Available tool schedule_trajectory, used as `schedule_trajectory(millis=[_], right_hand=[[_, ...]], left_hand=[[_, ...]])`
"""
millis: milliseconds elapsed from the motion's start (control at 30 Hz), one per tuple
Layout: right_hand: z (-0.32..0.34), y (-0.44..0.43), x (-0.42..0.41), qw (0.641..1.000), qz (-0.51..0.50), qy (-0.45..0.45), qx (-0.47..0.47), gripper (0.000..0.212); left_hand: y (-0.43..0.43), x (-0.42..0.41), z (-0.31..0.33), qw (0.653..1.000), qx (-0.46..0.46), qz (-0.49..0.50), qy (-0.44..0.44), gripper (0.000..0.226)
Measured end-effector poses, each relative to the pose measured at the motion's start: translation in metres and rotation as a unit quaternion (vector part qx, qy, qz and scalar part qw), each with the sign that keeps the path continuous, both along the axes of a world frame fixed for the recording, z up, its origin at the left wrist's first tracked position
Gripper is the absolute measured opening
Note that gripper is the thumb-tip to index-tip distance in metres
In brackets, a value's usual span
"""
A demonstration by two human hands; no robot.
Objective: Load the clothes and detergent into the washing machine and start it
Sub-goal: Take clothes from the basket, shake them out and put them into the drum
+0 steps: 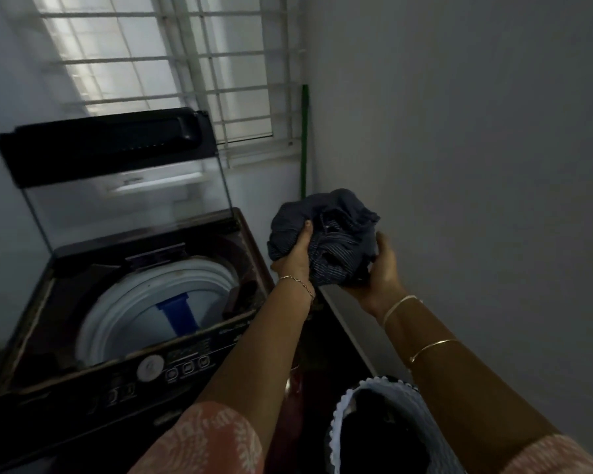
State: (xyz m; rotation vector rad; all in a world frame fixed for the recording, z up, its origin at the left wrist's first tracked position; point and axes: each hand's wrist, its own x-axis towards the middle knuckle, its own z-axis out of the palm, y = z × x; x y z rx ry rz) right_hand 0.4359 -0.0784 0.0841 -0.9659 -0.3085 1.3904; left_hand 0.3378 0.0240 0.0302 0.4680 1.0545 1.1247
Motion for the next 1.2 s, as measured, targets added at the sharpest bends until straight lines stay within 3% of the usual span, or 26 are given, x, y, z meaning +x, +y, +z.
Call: schedule_trajectory(millis=[100,200,367,433,567,800,967,1100,1200], right_hand=[[-0.002,0.015,-0.024,0.997,0.068,0.025,0.034,0.069],[-0.005,0.033,-0.056,0.99,0.12,0.041,0.057,0.069],[-0.018,0.072,-0.122,0.982,0.184,-0.032,0.011,0.054],[-0.027,0.09,-0.151,0.979,0.191,-0.072,-0.018,0.055],[-0.053,0.129,-0.208,0.97,0.204,-0.116,-0.071,0.051],[-0.118,0.194,-0.294,0.95,0.225,-0.149,-0.156,0.033],[-0.169,0.224,-0.323,0.915,0.273,-0.178,-0.236,0.064],[-0.171,0.226,-0.342,0.878,0.318,-0.206,-0.292,0.04],[-0.171,0.226,-0.341,0.86,0.357,-0.207,-0.3,0.027]], left_hand=[[-0.007,-0.04,0.011,0.999,0.035,-0.025,0.005,0.116],[-0.002,-0.088,0.014,0.998,0.036,-0.044,0.012,0.12],[-0.014,-0.178,0.051,0.988,0.067,-0.139,0.017,0.084],[0.0,-0.217,0.047,0.987,0.064,-0.15,0.005,0.079],[0.03,-0.289,0.03,0.994,0.011,-0.099,-0.053,0.073],[0.083,-0.372,-0.047,0.991,-0.115,-0.067,0.013,0.064],[0.106,-0.398,-0.095,0.989,-0.145,-0.019,0.01,0.055],[0.123,-0.412,-0.129,0.981,-0.187,0.003,0.059,0.057],[0.125,-0.418,-0.134,0.971,-0.209,0.01,0.112,0.04]])
